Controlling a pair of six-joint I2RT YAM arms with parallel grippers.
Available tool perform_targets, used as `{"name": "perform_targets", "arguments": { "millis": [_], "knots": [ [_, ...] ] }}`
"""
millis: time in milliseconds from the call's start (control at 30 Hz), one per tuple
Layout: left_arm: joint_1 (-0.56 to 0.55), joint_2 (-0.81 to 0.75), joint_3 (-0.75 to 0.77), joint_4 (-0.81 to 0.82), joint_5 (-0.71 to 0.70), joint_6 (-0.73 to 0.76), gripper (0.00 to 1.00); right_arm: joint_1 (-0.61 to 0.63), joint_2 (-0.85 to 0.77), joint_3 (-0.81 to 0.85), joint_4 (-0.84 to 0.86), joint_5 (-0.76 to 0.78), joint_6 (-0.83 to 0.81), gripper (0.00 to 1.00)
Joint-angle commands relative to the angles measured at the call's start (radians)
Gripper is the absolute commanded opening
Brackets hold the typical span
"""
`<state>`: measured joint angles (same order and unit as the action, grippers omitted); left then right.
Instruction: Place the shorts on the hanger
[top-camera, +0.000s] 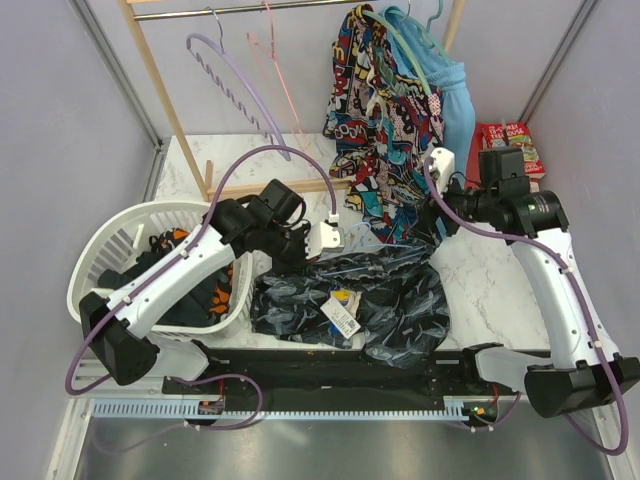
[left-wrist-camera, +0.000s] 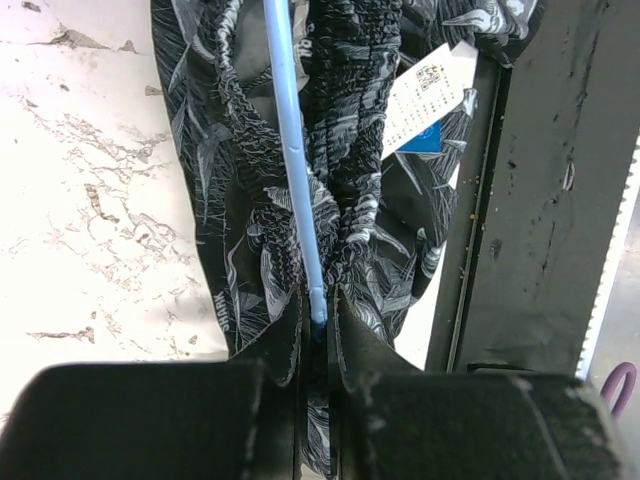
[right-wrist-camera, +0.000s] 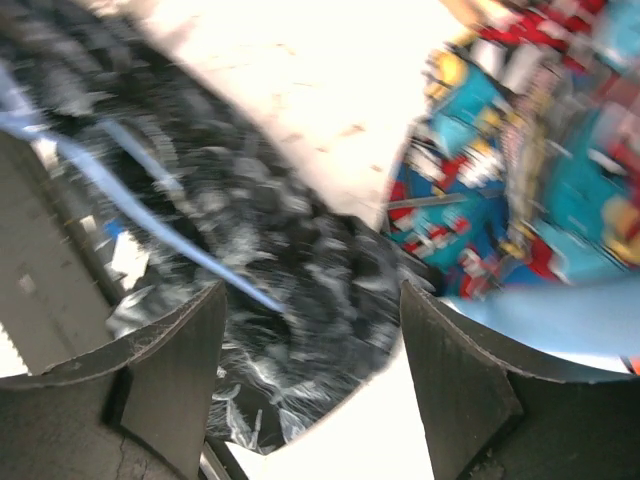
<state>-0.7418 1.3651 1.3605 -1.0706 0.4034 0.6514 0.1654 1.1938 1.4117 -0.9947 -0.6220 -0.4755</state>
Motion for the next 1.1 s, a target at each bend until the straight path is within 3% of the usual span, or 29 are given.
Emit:
{"name": "perform_targets", "arguments": {
  "millis": [0, 367, 433, 467, 600, 667, 800, 933, 1067],
  "knots": [
    [-0.004, -0.027, 0.051, 0.001, 0.083, -0.021, 0.02, 0.081, -0.017, 0.024, 0.005, -0.156, -0.098, 0.77],
    [-0.002, -0.04, 0.063, 0.003, 0.137, -0.009, 0.02, 0.304, 0.021, -0.076, 0.169, -0.159, -0.077, 0.73],
    [-0.004, -0.04, 0.066, 0.004, 0.138, -0.013, 0.02, 0.336, 0.041, -0.063, 0.175, -0.14, -0.072, 0.67],
    [-0.004, -0.041, 0.066, 0.003, 0.14, -0.016, 0.02, 0.347, 0.049, -0.065, 0.186, -0.127, -0.069, 0.61],
    [-0.004, -0.058, 0.057, -0.002, 0.149, -0.019, 0.02, 0.372, 0.056, -0.06, 0.188, -0.058, -0.066, 0.01],
    [-0.002, -0.07, 0.064, -0.023, 0.153, -0.019, 0.02, 0.368, 0.047, -0.059, 0.183, -0.032, -0.066, 0.0],
    [0.031, -0.089, 0.071, -0.112, 0.189, 0.025, 0.18, 0.361, -0.009, -0.053, 0.177, -0.041, -0.061, 0.0],
    [0.116, -0.115, 0.071, -0.166, 0.239, 0.05, 0.28, 0.345, -0.033, -0.028, 0.139, -0.047, -0.077, 0.0],
    [0.176, -0.13, 0.071, -0.183, 0.223, 0.086, 0.3, 0.341, -0.037, 0.019, 0.081, -0.042, -0.09, 0.0]
  ]
}}
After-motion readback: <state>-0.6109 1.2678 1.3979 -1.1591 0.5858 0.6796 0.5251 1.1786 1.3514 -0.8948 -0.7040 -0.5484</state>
